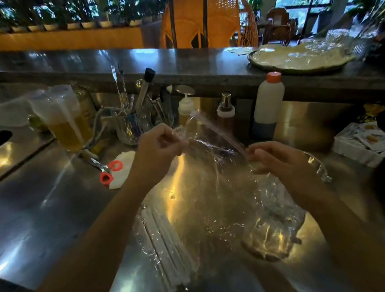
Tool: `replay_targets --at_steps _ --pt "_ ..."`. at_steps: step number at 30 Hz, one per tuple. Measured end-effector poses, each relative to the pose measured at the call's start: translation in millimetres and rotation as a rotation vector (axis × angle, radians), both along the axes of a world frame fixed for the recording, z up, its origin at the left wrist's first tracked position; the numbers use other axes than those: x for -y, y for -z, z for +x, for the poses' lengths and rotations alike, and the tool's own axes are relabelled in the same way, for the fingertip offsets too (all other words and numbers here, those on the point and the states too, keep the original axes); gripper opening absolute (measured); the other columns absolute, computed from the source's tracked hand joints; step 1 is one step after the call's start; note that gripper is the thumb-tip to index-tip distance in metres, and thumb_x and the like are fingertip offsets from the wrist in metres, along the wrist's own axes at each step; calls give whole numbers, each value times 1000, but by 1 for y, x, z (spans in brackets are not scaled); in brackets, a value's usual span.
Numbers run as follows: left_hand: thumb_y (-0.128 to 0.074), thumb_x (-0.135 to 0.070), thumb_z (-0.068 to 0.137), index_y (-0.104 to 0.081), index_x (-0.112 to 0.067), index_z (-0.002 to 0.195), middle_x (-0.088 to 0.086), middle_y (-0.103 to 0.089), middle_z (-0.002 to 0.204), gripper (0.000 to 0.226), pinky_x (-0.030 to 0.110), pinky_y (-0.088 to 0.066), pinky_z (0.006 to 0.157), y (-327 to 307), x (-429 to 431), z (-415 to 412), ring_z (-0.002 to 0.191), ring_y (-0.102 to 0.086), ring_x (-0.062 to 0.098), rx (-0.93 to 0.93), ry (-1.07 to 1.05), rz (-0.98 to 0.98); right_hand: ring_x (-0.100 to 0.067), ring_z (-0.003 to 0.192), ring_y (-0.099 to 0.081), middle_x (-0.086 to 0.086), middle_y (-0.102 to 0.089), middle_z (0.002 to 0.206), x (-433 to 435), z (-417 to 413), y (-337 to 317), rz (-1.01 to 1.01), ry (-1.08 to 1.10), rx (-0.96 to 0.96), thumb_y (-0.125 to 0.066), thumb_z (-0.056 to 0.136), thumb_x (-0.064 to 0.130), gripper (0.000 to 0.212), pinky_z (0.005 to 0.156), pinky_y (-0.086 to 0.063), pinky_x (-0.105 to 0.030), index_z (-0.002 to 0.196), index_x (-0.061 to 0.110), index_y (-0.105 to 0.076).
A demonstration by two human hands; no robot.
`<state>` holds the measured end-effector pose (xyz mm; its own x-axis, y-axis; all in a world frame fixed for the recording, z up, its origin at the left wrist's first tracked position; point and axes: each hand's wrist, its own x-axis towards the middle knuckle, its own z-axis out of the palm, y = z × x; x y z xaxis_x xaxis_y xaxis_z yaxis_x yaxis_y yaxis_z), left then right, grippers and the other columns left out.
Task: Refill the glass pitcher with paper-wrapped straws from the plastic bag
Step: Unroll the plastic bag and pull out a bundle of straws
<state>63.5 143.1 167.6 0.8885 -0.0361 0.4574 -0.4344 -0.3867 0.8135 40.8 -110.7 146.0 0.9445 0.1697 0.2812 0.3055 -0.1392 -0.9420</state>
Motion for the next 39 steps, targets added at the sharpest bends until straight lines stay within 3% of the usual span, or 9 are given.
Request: replay_targets --at_steps 3,7,13,16,21,27,31,35,39 --pt "-69 -4 76 -56 -18 69 3 -60 66 20 10 -48 55 -5 -1 -7 56 -60 2 48 -62 -121 7 98 -59 22 -59 112 -3 0 13 190 30 -100 -66 65 52 58 67 -51 -10 119 41 -51" --pt "-70 -5 75 -58 -16 69 0 -63 63 17 14 -50 56 -6 0 -18 57 -61 4 -1 -76 -227 -21 106 -63 -7 -57 129 -13 -2 31 367 34 -211 -80 57 34 101 77 -56 -37 138 40 -19" --pt "-73 -13 74 -59 -7 86 5 -64 78 19 15 -49 58 -4 -2 -35 67 -61 7 -107 -296 -290 -24 73 -71 -9 -75 78 -20 -11 43 537 -41 -260 -69 66 8 37 61 -57 -28 102 14 -60" --pt "-74 -9 72 -48 -12 114 5 -58 104 50 7 -42 71 -15 5 -43 92 -57 13 -25 -406 8 -22 68 -71 -6 -74 70 -18 -13 37 352 15 -187 -67 69 4 14 58 -56 -24 79 13 -68" --pt "-62 -35 75 -48 -13 126 12 -54 131 57 33 -21 104 -52 38 -64 124 -38 19 529 -134 637 -15 62 -66 0 -72 65 -14 -9 12 185 4 -20 -62 78 -3 19 55 -52 -20 77 14 -69" --pt "-65 -43 77 -44 -28 131 6 -54 130 60 34 -10 104 -75 89 -53 125 -41 25 525 122 1006 -3 57 -61 8 -70 65 -19 -18 -19 -44 -86 190 -65 80 12 18 54 -48 -15 73 28 -69" --pt "-52 -35 85 -66 -22 84 -6 -69 87 19 35 -22 100 -77 89 -43 87 -58 11 450 151 945 -1 55 -60 8 -67 59 -23 -24 -15 48 -14 137 -65 77 3 18 53 -48 -13 73 20 -68" --pt "-57 -16 84 -64 -13 82 0 -62 79 8 36 -46 73 -87 79 -42 73 -57 16 412 34 692 -3 60 -61 5 -66 65 -24 -33 5 37 38 70 -66 78 3 23 59 -50 -14 73 26 -66" --pt "-59 -15 85 -63 -14 85 -12 -55 73 5 23 -41 66 -109 59 -39 70 -53 4 320 -89 514 2 66 -60 10 -65 71 -31 -40 32 -46 84 -4 -65 80 5 25 67 -50 -15 74 29 -64"
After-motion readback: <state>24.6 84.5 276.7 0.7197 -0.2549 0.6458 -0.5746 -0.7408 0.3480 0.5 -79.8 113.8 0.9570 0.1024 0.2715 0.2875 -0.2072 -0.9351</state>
